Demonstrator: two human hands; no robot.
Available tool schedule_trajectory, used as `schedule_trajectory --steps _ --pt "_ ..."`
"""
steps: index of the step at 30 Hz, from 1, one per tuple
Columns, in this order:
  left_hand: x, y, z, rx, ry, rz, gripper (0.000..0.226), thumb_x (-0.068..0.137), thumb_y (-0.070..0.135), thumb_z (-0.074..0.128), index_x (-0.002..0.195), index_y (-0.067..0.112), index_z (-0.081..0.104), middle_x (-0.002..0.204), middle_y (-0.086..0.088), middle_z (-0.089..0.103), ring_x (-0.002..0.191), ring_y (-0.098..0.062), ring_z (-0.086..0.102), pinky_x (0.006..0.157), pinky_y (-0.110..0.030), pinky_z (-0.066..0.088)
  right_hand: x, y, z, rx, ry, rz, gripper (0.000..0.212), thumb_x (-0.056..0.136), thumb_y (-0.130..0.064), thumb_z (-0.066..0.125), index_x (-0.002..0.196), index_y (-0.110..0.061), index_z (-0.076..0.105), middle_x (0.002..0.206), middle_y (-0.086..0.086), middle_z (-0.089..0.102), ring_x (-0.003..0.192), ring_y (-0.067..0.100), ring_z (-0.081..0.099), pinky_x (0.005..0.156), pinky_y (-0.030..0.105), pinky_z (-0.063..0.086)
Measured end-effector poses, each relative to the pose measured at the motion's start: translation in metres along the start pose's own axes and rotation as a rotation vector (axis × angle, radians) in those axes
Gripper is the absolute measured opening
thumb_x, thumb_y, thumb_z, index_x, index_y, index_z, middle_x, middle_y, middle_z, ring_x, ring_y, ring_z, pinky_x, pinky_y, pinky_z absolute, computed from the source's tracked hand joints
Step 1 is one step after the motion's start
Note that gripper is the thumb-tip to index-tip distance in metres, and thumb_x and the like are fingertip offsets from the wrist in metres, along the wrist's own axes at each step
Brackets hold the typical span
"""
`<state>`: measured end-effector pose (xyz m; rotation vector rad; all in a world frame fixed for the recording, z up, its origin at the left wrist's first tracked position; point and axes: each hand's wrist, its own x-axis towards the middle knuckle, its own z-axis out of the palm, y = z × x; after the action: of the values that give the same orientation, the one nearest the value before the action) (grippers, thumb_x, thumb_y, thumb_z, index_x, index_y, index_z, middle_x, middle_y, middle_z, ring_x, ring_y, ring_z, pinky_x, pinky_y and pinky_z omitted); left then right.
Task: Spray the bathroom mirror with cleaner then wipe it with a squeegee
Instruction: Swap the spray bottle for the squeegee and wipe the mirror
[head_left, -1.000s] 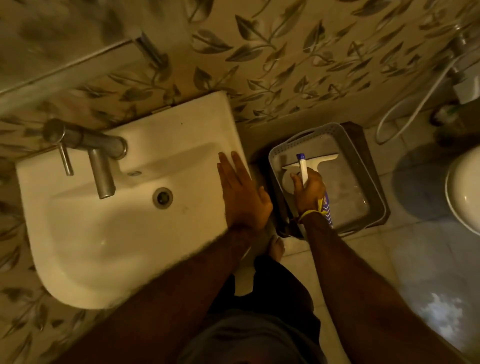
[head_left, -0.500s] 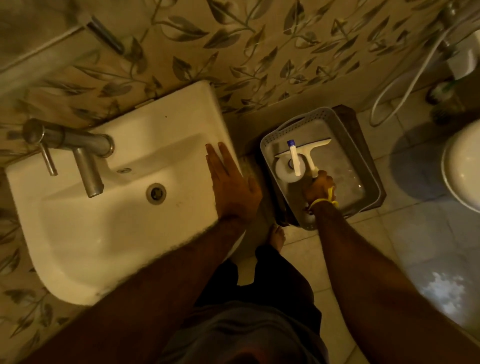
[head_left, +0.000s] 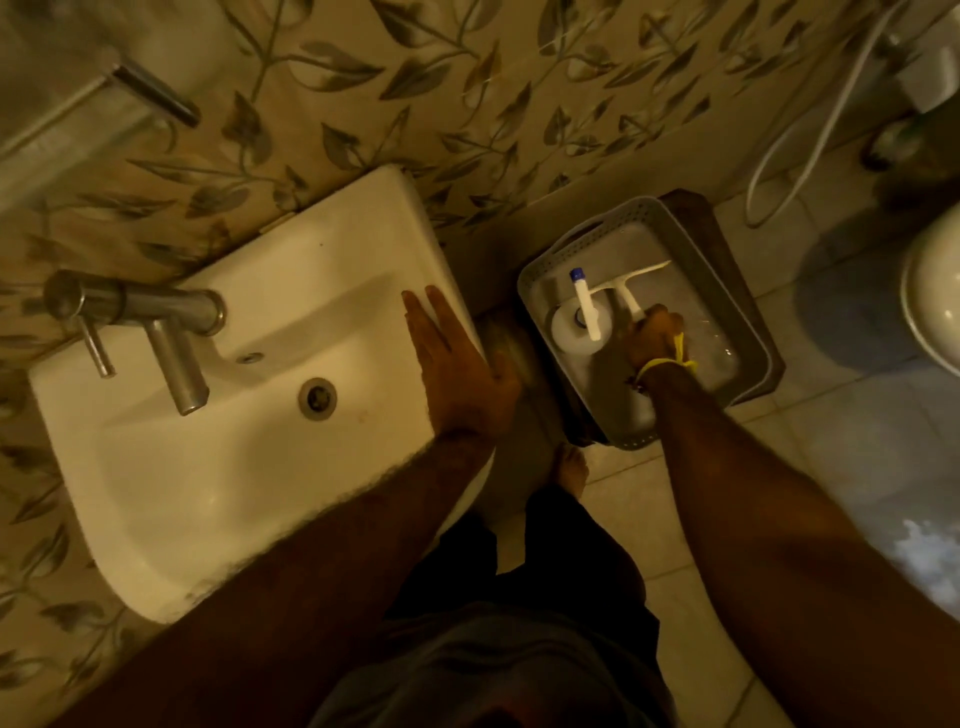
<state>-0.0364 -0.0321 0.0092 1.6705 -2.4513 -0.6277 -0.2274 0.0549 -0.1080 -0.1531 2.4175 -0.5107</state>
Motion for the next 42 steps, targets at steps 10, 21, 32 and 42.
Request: schedule_trajectory --steps 10,21,32,42 --pt "-0.001 -0.002 -0.001 0.040 -0.043 0.008 0.103 0.091 0.036 0.065 0.160 0.006 -0.004 0.167 -0.023 -0.007 0.155 -0.043 0.005 0.123 -0.054 0.026 -0.061 -0.033 -0.077 0.244 0.209 -0.051 0.032 0.089 -0.021 0.059 0.113 -0.001 0.068 0.114 0.022 0.068 0.106 0.037 0.064 0.075 0.033 0.047" --pt "0.005 -0.015 -0.050 0.047 -0.316 0.065 0.103 0.097 0.051 0.059 0.160 0.012 -0.013 0.168 -0.018 -0.015 0.156 -0.036 -0.003 0.127 -0.051 0.013 -0.186 -0.068 -0.100 0.425 0.454 -0.079 0.027 0.089 -0.023 0.058 0.103 -0.001 0.063 0.107 0.020 0.067 0.097 0.036 0.063 0.075 0.036 0.049" --pt "-0.025 -0.062 -0.190 -0.133 0.059 0.762 0.064 0.103 0.027 0.053 0.158 0.010 0.026 0.166 -0.013 0.023 0.156 -0.028 0.015 0.127 -0.046 0.017 -0.334 -0.171 -0.100 0.788 0.850 -0.435 0.018 0.091 -0.019 0.061 0.096 -0.002 0.062 0.085 0.008 0.063 0.075 0.017 0.057 0.060 0.009 0.042" --pt "0.000 -0.065 -0.375 -0.373 0.859 0.936 0.041 0.096 0.013 0.063 0.136 0.000 0.058 0.134 -0.017 0.063 0.126 -0.033 0.058 0.109 -0.036 0.044 -0.469 -0.321 -0.124 0.978 0.951 -1.153 0.016 0.091 -0.012 0.063 0.097 0.002 0.060 0.076 -0.002 0.056 0.062 0.002 0.051 0.058 0.013 0.044"
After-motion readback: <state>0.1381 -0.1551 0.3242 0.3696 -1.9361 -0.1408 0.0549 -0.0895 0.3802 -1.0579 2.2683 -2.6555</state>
